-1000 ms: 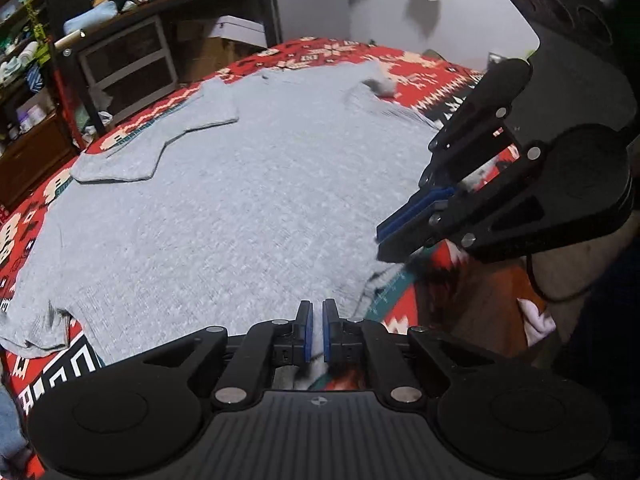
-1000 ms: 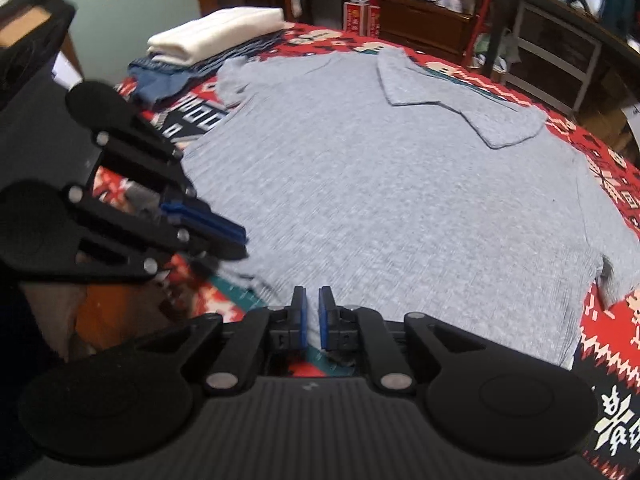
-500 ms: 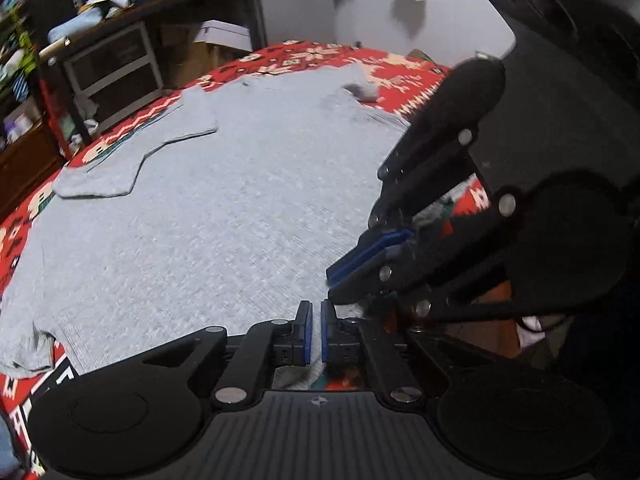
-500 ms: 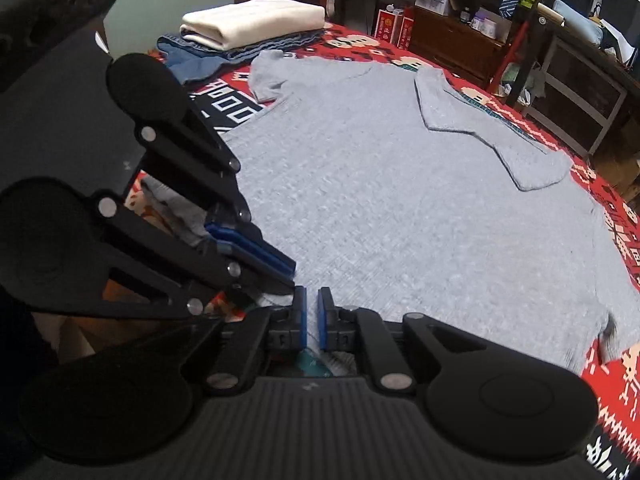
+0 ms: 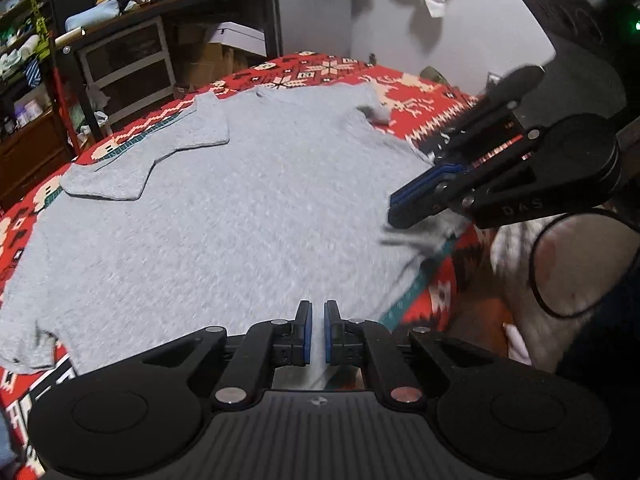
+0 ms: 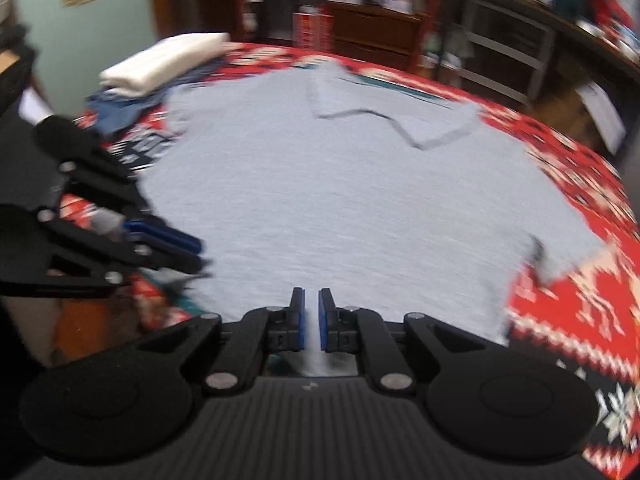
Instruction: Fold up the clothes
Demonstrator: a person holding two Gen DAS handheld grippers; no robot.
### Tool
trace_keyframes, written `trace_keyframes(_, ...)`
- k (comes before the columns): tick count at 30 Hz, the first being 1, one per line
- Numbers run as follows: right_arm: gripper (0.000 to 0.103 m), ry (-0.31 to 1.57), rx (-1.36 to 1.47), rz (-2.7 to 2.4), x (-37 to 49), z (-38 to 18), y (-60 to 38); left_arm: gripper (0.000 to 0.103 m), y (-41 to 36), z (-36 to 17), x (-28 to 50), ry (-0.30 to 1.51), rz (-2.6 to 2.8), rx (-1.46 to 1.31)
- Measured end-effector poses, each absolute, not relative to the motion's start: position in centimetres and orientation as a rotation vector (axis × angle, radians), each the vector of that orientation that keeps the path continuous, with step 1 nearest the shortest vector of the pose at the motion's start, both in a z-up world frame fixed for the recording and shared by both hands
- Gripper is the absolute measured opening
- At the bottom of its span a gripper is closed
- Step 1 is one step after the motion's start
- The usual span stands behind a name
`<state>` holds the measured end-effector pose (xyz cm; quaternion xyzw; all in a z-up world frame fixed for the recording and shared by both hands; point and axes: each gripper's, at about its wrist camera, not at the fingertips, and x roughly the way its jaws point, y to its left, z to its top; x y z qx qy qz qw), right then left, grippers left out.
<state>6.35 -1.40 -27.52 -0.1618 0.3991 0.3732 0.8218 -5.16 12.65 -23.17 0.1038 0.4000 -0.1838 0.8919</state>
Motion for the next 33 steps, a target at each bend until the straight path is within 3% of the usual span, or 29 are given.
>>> trace_keyframes(33,0.005,0.903,-0.452,0.875,3.9,-28.4,0.3,0.005,11.2,-24.3,-3.5,0.905,-0.449,0.113)
